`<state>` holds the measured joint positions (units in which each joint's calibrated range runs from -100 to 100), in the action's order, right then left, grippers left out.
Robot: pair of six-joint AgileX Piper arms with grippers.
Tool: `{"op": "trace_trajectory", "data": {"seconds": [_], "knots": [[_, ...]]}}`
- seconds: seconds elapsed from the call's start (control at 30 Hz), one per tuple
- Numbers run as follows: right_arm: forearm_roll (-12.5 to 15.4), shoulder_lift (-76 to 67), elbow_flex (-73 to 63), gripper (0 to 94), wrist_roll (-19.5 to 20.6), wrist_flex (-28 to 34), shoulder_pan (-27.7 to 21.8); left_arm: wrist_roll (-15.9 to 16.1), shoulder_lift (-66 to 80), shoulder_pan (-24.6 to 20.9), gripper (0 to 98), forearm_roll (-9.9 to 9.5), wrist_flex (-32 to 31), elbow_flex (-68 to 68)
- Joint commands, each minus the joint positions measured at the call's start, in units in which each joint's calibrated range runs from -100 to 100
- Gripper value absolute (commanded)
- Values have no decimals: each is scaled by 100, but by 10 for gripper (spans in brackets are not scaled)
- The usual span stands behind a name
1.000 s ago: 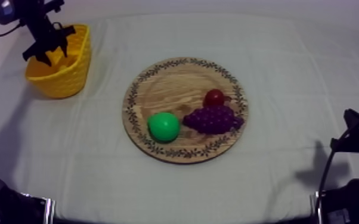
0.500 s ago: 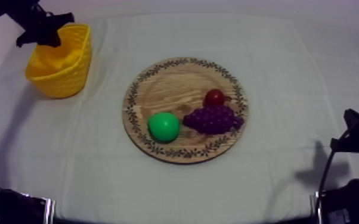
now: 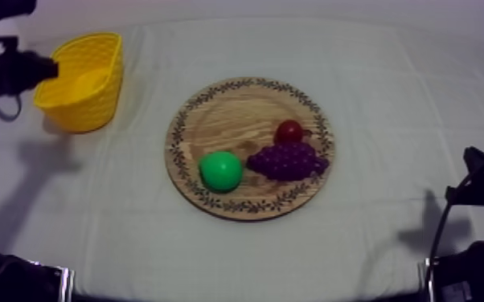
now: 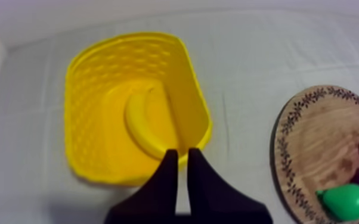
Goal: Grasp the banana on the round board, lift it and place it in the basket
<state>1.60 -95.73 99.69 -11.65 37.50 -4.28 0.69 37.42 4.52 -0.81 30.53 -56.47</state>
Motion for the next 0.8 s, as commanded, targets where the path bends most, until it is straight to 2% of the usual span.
{"op": "trace_trajectory", "data": {"seconds": [0.0, 0.1, 0.33, 0.63, 0.77], "knots": [[-1, -2, -3, 3, 3, 0, -1, -1, 1942, -38, 34, -12, -305, -1599], [-1, -2, -3, 3, 1, 0, -1, -118, 3048, -138, 18, -105, -265, -2423], [-1, -2, -3, 3, 0, 0, -1, -384, 4891, -205, 3, -409, 448, -3366], [-1, -2, -3, 3, 0, 0, -1, -470, 6123, -273, 2, -457, 863, -3872], [-1, -2, -3, 3, 0, 0, -1, -345, 6212, -241, 2, -419, 906, -4053]]}}
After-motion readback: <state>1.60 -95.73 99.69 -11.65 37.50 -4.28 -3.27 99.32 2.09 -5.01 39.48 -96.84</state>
